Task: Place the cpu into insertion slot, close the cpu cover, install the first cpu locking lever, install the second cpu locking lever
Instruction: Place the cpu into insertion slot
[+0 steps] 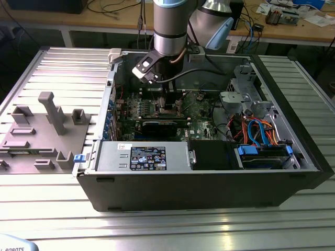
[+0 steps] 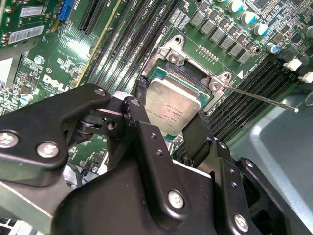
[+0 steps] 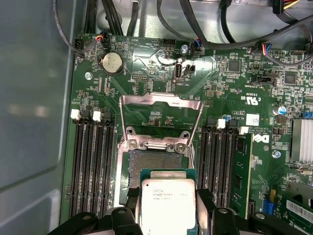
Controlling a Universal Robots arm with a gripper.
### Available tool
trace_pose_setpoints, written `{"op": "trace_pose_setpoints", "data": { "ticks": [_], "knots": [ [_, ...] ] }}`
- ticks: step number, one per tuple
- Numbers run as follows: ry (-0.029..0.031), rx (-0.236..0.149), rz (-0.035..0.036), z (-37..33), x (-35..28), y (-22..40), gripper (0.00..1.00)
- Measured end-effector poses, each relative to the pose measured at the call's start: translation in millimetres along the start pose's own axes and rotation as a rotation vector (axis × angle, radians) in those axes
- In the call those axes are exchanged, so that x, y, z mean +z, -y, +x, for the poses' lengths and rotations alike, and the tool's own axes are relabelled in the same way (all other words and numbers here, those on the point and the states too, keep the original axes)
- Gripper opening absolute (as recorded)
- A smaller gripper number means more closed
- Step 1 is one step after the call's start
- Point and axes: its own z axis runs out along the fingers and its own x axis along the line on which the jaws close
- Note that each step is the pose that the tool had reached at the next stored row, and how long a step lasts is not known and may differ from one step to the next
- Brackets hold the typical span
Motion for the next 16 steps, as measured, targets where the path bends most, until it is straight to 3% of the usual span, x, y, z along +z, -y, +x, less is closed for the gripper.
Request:
{"op": "trace_pose_setpoints", "data": {
  "ticks": [16],
  "knots": [
    [0.0003, 0.009, 0.0002, 0.1, 3.9, 0.1, 0.55]
  ]
}}
